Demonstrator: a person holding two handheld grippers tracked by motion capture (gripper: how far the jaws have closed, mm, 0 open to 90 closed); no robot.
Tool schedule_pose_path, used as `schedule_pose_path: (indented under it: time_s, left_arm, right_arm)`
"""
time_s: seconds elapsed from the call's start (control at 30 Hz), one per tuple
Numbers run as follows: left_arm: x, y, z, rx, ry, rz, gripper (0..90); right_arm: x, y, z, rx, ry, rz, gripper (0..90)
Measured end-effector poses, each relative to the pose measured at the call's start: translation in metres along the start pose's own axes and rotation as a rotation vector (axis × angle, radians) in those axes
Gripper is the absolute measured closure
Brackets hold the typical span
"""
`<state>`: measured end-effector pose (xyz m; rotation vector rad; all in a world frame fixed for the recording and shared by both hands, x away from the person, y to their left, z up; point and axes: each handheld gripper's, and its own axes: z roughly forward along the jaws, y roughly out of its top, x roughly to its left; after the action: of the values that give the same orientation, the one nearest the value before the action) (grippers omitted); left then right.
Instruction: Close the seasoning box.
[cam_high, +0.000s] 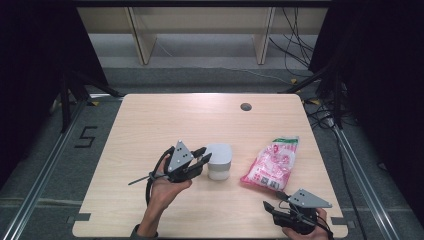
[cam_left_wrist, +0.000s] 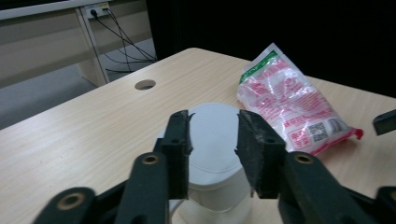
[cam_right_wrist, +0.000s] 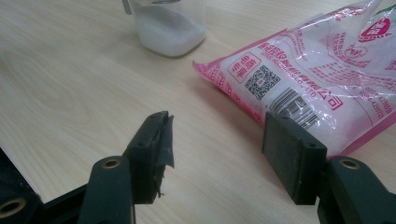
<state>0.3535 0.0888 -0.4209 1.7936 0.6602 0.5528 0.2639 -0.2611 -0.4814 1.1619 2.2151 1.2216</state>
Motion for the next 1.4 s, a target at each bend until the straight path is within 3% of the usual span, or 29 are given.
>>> schedule_pose_path:
  time_s: [0.03, 0.07, 0.13, 0.2, 0.23, 0.27, 0.33, 0.43, 0.53, 0.57, 0.67, 0.83, 0.93, 1.03, 1.07, 1.3, 1.33, 1.4]
  left_arm:
    - [-0.001, -0.001, -0.001, 0.004, 0.006, 0.003, 60.8]
    - [-0.002, -0.001, -0.002, 0.01, 0.003, 0.003, 58.0]
    - [-0.004, -0.003, -0.003, 0.016, -0.013, -0.012, 51.8]
    - [-0.007, -0.006, -0.002, 0.033, -0.016, -0.031, 45.8]
    - [-0.008, -0.008, -0.002, 0.032, -0.017, -0.035, 43.3]
    - [-0.009, -0.01, -0.002, 0.028, -0.023, -0.047, 41.8]
    - [-0.011, -0.013, -0.003, 0.031, -0.023, -0.048, 39.0]
    - [-0.014, -0.017, -0.006, 0.047, -0.025, -0.072, 34.6]
    - [-0.017, -0.02, -0.009, 0.032, -0.039, -0.081, 32.2]
    - [-0.016, -0.021, -0.011, 0.027, -0.043, -0.058, 31.3]
    - [-0.017, -0.025, -0.013, 0.006, -0.056, -0.056, 29.7]
    - [-0.021, -0.034, -0.015, 0.031, -0.045, -0.061, 27.8]
    - [-0.024, -0.038, -0.015, 0.03, -0.049, -0.053, 27.3]
    - [-0.024, -0.041, -0.015, 0.029, -0.047, -0.054, 26.9]
    - [-0.026, -0.042, -0.015, 0.039, -0.044, -0.072, 26.8]
    - [-0.028, -0.046, -0.017, 0.039, -0.043, -0.066, 26.4]
    - [-0.029, -0.047, -0.018, 0.043, -0.04, -0.062, 26.4]
    - [-0.029, -0.049, -0.017, 0.043, -0.039, -0.052, 26.0]
  right_arm:
    - [0.004, 0.0, -0.001, 0.015, -0.001, 0.04, 42.6]
    - [0.001, 0.0, 0.0, 0.002, 0.0, 0.005, 42.6]
    - [0.0, 0.0, 0.0, -0.003, 0.006, -0.007, 42.5]
    - [0.003, 0.0, -0.001, 0.009, 0.0, 0.027, 42.3]
    - [0.001, 0.0, 0.0, 0.001, -0.002, 0.005, 42.3]
    - [0.003, 0.0, -0.001, 0.012, 0.002, 0.04, 42.3]
    - [-0.001, 0.0, 0.0, -0.01, -0.004, -0.015, 42.1]
    - [0.0, 0.0, 0.001, -0.007, 0.013, -0.004, 41.6]
    - [0.0, 0.0, 0.001, -0.008, 0.015, -0.002, 40.2]
    - [0.0, 0.001, 0.001, -0.013, 0.02, -0.016, 40.1]
    - [0.0, 0.001, 0.003, -0.021, 0.01, -0.02, 40.0]
    - [0.001, 0.001, 0.002, -0.02, 0.033, -0.016, 39.9]
    - [0.0, 0.001, 0.003, -0.021, 0.014, -0.023, 39.9]
    - [0.0, 0.001, 0.002, -0.013, 0.024, -0.025, 39.9]
    - [0.001, 0.001, 0.002, -0.019, 0.034, -0.017, 39.8]
    - [0.001, 0.0, 0.003, -0.018, 0.029, -0.013, 39.8]
    - [0.003, 0.0, 0.002, -0.009, 0.027, 0.022, 39.8]
    - [0.003, 0.0, 0.003, -0.007, 0.028, 0.02, 39.8]
